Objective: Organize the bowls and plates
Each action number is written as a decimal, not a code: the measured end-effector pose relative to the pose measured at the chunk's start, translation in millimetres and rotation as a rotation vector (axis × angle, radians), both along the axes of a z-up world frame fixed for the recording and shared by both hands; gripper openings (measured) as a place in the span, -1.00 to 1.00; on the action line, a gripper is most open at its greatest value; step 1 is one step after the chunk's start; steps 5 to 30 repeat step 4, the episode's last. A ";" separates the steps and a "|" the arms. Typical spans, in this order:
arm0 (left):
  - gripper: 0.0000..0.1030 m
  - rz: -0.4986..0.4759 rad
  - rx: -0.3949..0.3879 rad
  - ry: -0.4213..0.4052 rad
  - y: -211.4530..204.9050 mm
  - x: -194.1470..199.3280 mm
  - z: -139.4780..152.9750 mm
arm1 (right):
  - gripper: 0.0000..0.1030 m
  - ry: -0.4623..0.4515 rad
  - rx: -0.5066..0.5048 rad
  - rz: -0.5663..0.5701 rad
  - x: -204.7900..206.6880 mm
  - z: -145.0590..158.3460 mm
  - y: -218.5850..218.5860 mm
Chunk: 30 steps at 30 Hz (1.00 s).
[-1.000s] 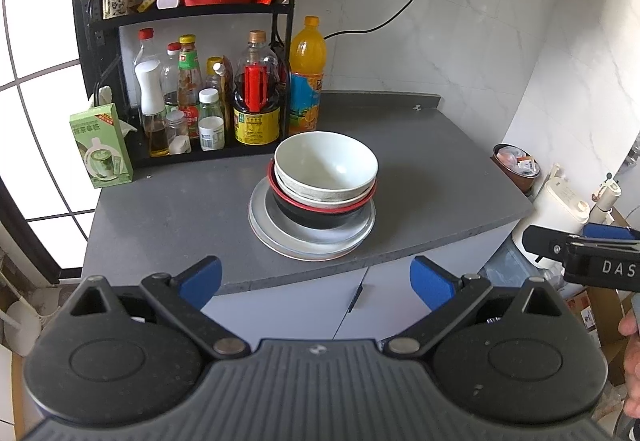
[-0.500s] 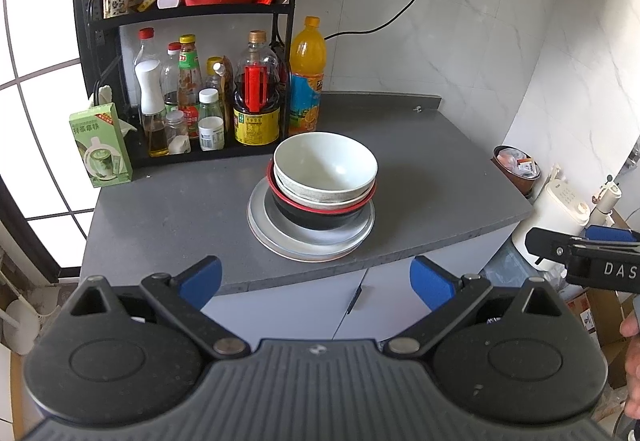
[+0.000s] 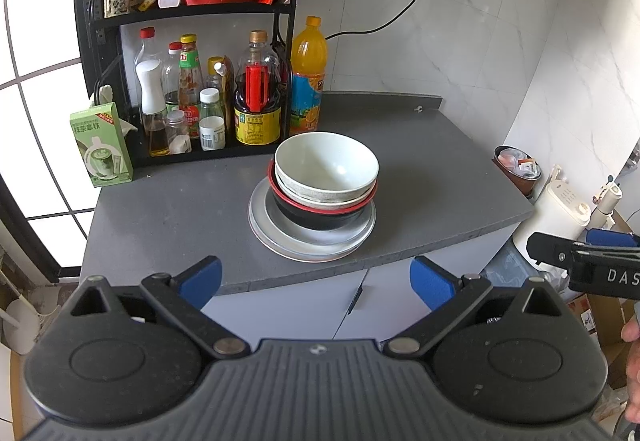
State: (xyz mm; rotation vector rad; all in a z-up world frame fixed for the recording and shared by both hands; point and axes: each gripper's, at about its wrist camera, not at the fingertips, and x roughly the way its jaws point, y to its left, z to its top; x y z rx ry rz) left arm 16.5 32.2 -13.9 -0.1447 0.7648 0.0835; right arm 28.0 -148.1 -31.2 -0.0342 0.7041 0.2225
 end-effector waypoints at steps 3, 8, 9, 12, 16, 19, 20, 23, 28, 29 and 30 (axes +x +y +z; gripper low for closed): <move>0.93 0.003 -0.004 0.004 0.3 0.6 -0.5 | 1.00 0.004 0.003 0.000 2.2 -0.4 -2.3; 0.93 0.006 -0.005 0.006 -0.3 1.1 -0.8 | 1.00 0.005 0.004 0.000 2.7 -0.4 -3.1; 0.93 0.006 -0.005 0.006 -0.3 1.1 -0.8 | 1.00 0.005 0.004 0.000 2.7 -0.4 -3.1; 0.93 0.006 -0.005 0.006 -0.3 1.1 -0.8 | 1.00 0.005 0.004 0.000 2.7 -0.4 -3.1; 0.93 0.006 -0.005 0.006 -0.3 1.1 -0.8 | 1.00 0.005 0.004 0.000 2.7 -0.4 -3.1; 0.93 0.006 -0.005 0.006 -0.3 1.1 -0.8 | 1.00 0.005 0.004 0.000 2.7 -0.4 -3.1; 0.93 0.006 -0.005 0.006 -0.3 1.1 -0.8 | 1.00 0.005 0.004 0.000 2.7 -0.4 -3.1; 0.93 0.006 -0.005 0.006 -0.3 1.1 -0.8 | 1.00 0.005 0.004 0.000 2.7 -0.4 -3.1; 0.93 0.006 -0.005 0.006 -0.3 1.1 -0.8 | 1.00 0.005 0.004 0.000 2.7 -0.4 -3.1; 0.93 0.006 -0.005 0.006 -0.3 1.1 -0.8 | 1.00 0.005 0.004 0.000 2.7 -0.4 -3.1; 0.93 0.006 -0.005 0.006 -0.3 1.1 -0.8 | 1.00 0.005 0.004 0.000 2.7 -0.4 -3.1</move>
